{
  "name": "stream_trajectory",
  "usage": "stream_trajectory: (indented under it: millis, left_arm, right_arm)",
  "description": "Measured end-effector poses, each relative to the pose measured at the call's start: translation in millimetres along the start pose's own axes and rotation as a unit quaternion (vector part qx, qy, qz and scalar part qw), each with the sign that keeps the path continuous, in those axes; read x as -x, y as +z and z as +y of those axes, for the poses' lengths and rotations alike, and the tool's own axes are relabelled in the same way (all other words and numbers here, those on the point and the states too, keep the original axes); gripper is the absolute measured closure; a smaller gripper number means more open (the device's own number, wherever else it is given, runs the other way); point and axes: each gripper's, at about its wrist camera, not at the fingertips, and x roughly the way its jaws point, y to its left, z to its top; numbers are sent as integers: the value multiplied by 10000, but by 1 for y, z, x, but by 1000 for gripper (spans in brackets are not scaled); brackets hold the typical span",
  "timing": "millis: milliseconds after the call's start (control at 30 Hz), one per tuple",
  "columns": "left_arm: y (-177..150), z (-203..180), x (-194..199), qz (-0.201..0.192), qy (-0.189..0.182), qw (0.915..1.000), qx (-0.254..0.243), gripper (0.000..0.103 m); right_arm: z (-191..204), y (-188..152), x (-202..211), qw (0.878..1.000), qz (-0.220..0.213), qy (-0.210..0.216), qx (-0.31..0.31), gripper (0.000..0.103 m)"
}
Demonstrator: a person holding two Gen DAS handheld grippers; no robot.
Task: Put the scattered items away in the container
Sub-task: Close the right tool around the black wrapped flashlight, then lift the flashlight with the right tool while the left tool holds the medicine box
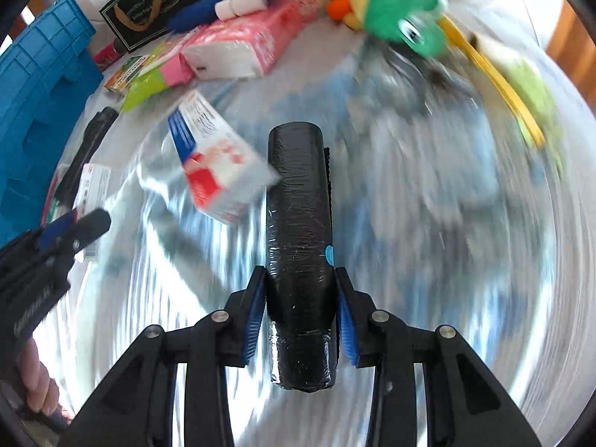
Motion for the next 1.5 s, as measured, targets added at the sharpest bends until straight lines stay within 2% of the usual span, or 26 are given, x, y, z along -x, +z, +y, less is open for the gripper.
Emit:
stream_trajectory:
  millis: [133,233,267,367,467,533,567,600,733,800,1233,1267,1300,1333,1400,1500]
  left_arm:
    - [-7,-4,7,16,-24,10000,-31,77]
    - [-8,-24,29,-9,-25,9999,-109,77]
    - [-8,-28,32,-23,-26,9999,-146,77]
    - [-12,-37,40,-44,-61,9998,-209,77]
    - [-11,-38,37,-15,-61,9998,-199,77]
    - [-11,-37,35,10,-63,9998,-181,77]
    - [-11,-37,34,28,-61,9998,-168,77]
    - [-11,-36,33,46,-58,9999,-154,77]
    - [-14,-36,30,126,-75,9998,-146,77]
    - [-17,-36,33,115,-95,9998,-154,77]
    - [-16,-35,87,-420,-124,9989,-141,77]
    - [-15,-34,92,-472,-114,9988,-110,77]
    - [-14,-33,97,-530,-95,9985,-86,77]
    - [-14,-33,97,-524,-88,9986,-77,77]
    - [-14,-34,95,-497,-77,9987,-61,77]
    - [-13,-35,91,-456,-60,9989,-37,77]
  right_arm:
    - [-7,-26,10,10000,44,17,-48,68]
    - [-11,-33,18,10000,-47,-11,-73,67]
    - [-12,-33,21,9999,-119,10,-87,59]
    - [-12,-29,31,9993,-356,-45,-105,4]
    - [-10,-21,33,9987,-478,-106,-104,4]
    - [-8,-17,30,9988,-470,-109,-75,19]
    - [-6,-15,28,9988,-466,-110,-61,41]
    - [-5,-13,27,9989,-451,-97,-54,55]
    - [1,-16,12,9997,-204,-145,73,57]
    - [4,-17,11,9989,-280,-334,150,68]
    - [18,-22,62,9946,-987,-202,246,69]
    - [20,-21,67,9938,-1059,-197,271,71]
    - [22,-21,74,9928,-1146,-186,298,79]
    - [23,-22,82,9913,-1264,-163,337,81]
    - [27,-19,97,9884,-1445,-140,442,81]
    - [26,-15,104,9891,-1379,-44,518,81]
